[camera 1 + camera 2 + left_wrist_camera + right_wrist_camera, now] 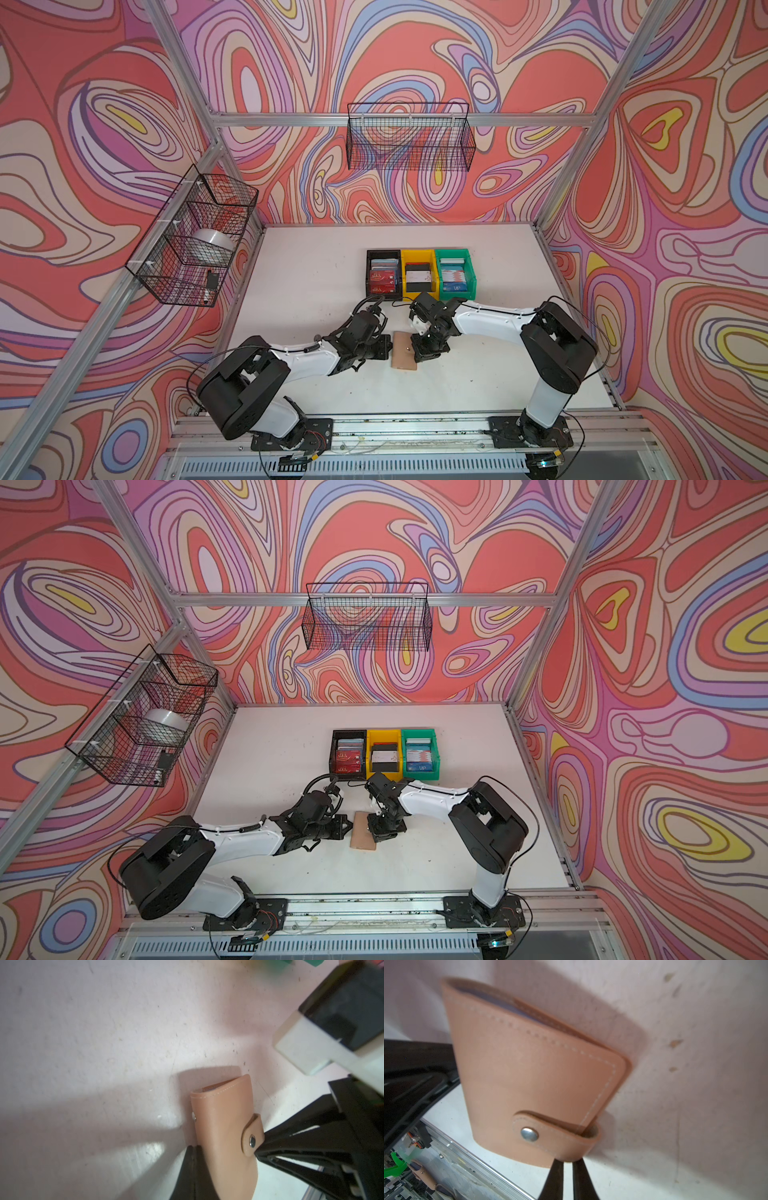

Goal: Take the credit cards out of the card holder
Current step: Move the card holder to the center of the table.

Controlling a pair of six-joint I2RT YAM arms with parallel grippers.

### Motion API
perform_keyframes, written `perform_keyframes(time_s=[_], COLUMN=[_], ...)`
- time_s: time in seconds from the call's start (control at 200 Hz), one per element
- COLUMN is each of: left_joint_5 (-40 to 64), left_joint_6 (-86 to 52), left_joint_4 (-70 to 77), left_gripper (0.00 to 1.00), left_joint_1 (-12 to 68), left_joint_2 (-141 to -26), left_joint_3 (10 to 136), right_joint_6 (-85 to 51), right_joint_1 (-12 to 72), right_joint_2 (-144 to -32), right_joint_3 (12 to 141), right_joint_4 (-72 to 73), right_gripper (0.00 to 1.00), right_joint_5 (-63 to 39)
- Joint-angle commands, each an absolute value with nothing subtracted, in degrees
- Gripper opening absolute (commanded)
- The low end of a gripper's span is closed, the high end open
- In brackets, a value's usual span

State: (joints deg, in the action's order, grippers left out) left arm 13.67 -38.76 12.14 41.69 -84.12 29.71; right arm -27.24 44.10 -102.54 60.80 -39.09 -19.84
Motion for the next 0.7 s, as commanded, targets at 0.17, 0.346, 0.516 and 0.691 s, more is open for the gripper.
perform_keyframes(time_s=[0.17,0.346,0.516,0.691], left_joint_5=[14.6,11.3,11.7,11.0], left_joint_6=[-35.9,-34.7,-33.9,-33.1], left_joint_4=[9.1,6.2,5.7,7.3], left_gripper=[0.0,0.0,0.0,0.0], left_joint_1=[42.2,42.1,42.1,41.8], left_joint_2=[-82.2,-78.8,-80.2,-82.9], left_joint_3=[33.9,33.6,35.1,35.2], right_joint_6=[-24.1,-22.5,-20.6,-19.8], right_joint_1=[42.4,41.1,40.1,40.0], right_joint_2=[-106.6,-105.8,-106.7,-106.1], right_joint_3=[65.3,65.8,67.5,69.5], right_joint_4=[-37.4,-38.1,-39.4,-39.9], right_gripper=[0.13,0.13,0.13,0.13], right_joint_5=[-9.4,-9.3,-8.3,-8.2])
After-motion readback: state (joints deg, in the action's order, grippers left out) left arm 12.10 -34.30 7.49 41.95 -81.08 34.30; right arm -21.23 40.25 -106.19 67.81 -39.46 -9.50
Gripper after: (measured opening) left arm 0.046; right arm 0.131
